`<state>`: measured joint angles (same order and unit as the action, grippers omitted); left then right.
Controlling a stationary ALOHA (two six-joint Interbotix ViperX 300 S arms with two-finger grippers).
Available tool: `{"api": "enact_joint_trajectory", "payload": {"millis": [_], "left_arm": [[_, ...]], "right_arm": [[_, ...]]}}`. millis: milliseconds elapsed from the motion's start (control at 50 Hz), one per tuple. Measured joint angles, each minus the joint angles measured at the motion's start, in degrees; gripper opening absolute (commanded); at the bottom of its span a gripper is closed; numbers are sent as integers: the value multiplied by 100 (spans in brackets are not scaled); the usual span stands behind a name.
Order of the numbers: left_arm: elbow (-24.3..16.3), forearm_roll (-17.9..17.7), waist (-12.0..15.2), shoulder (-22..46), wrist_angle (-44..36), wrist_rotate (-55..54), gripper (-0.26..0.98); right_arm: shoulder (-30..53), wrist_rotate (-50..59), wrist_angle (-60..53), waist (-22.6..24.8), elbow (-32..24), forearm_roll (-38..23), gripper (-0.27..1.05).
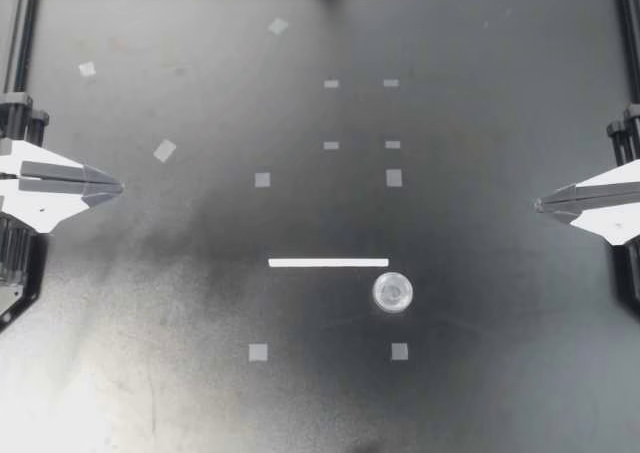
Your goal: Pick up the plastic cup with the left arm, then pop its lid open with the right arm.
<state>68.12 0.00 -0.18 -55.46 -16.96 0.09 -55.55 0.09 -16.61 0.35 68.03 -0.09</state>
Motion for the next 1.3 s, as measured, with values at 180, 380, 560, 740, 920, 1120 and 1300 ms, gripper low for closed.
{"api": "enact_joint_trajectory", "payload": {"millis": [180, 380, 560, 740, 920, 1120, 1300], "left_arm": [[387, 0, -44, -105, -431, -9, -5], [536, -9, -53, 44, -615, -79, -5], [325, -9, -53, 536, -615, -79, -5], [35, -9, -62, 1468, -686, -97, -3], [-246, -9, -62, 2566, -1151, -88, 5], [-615, 0, -97, 3946, -1767, -202, 22], [-1011, 9, -272, 4957, -2101, -211, 45]], "right_arm": [[44, 193, 0, 9, 132, 9, -7], [114, 809, 105, 0, 229, 35, -7], [299, 940, 1468, 0, -264, 26, -7], [773, 932, 2584, 0, -914, 9, -7], [1310, 932, 2672, 79, -993, 18, -7], [1951, 967, 2435, 369, -993, 44, -7], [2566, 984, 2294, 413, -1002, 185, -7]]}}
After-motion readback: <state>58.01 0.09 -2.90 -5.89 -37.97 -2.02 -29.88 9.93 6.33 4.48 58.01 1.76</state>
